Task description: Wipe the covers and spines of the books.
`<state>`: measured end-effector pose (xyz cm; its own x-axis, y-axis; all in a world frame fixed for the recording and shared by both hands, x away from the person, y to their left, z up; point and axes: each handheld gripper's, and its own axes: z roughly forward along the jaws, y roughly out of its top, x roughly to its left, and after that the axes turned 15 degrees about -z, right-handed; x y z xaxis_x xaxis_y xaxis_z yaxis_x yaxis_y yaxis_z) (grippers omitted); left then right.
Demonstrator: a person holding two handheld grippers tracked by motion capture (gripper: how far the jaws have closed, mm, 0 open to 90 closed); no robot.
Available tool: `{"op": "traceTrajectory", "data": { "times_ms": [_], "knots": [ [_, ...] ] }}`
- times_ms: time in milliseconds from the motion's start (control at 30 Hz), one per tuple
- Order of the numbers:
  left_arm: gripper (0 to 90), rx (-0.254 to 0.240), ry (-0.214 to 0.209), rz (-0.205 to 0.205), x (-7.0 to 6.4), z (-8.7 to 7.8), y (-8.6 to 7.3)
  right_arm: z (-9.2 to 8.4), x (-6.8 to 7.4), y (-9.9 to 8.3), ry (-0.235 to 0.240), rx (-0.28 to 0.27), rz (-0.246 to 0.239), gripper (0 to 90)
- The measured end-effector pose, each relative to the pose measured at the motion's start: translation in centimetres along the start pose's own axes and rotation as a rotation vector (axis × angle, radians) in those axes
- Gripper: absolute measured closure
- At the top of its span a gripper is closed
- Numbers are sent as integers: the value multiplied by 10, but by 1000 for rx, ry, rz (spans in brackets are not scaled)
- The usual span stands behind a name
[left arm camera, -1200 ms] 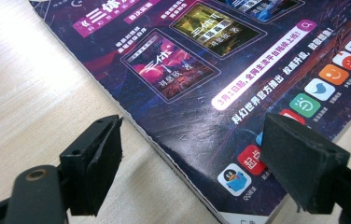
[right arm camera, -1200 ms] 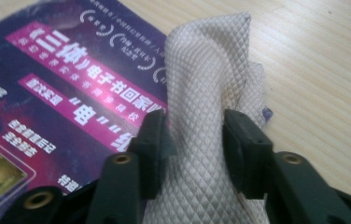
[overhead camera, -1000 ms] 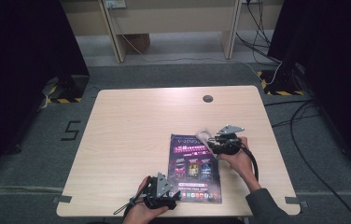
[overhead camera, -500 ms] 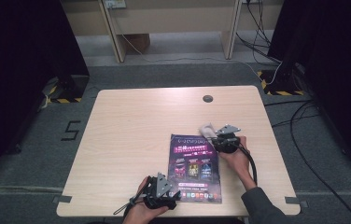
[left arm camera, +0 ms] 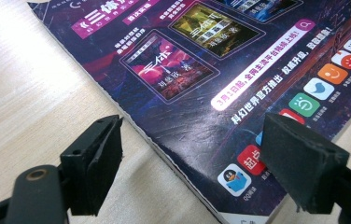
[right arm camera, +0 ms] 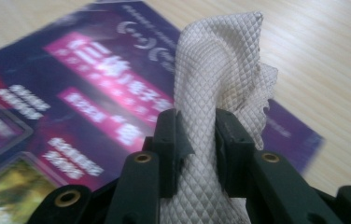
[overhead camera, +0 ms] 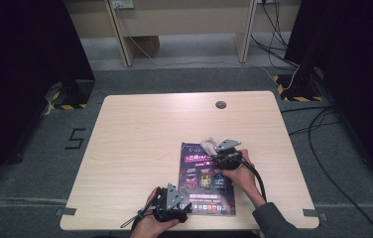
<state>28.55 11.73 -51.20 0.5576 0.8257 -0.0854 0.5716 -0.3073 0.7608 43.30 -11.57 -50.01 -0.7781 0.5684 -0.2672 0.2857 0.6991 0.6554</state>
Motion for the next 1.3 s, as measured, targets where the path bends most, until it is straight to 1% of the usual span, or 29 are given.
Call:
{"op": "traceTrajectory", "data": {
  "times_ms": [67, 100, 133, 233, 333, 400, 433, 500, 567, 633, 700, 733, 800, 900, 967, 1033, 1133, 1267, 1300],
  "knots": [
    [204, -2, 3, 4, 0, 0, 0, 1, 6, 4, 34, -14, -5, 712],
    [204, 0, 2, 5, 0, 0, 0, 2, 8, 5, 40, -17, -3, 711],
    [204, 2, 0, 4, 0, 0, 0, 2, 10, 5, 45, -21, -10, 709],
    [204, 0, 0, 4, 0, 0, 0, 3, 13, 7, 51, -25, -13, 709],
    [204, 0, -1, 2, 0, 0, 0, 3, 12, 7, 48, -24, -14, 715],
    [204, 1, -1, 4, 0, 0, 0, 3, 10, 6, 28, -20, -13, 715],
    [204, 1, -2, 3, 0, 0, 0, 4, 8, 5, 12, -17, -23, 712],
    [204, 3, 0, 2, 0, 0, 0, 4, 2, 2, -32, -6, -24, 708],
    [204, 0, -1, 6, 0, 0, 0, 3, -7, -3, -56, 1, 1, 708],
    [204, 0, 0, 7, 0, 0, 0, 0, -16, -10, -91, 8, 25, 708],
    [204, 0, -2, 5, 0, 0, 0, -2, -23, -16, -98, 9, 63, 707],
    [204, 0, -2, 5, 0, 0, 0, -3, -26, -18, -112, 13, 68, 707],
    [204, 1, -2, 5, 0, 0, 0, -3, -28, -20, -122, 14, 76, 704],
    [204, 2, -2, 7, 0, 0, 0, -3, -27, -19, -129, 21, 74, 704],
    [204, 1, -3, 5, 0, 0, 0, -3, -24, -18, -134, 24, 57, 709],
    [203, 5, -4, 5, 0, 0, 1, -3, -20, -15, -117, 17, 43, 710],
    [203, 6, -4, 8, 1, 0, 1, -2, -9, -10, -71, 3, 17, 708],
    [203, 6, -5, 10, 0, 0, 1, 2, 11, 1, -18, -27, -18, 706],
    [203, 6, -5, 11, 0, 0, 1, 4, 19, 6, 8, -36, -35, 706]
  ]
}}
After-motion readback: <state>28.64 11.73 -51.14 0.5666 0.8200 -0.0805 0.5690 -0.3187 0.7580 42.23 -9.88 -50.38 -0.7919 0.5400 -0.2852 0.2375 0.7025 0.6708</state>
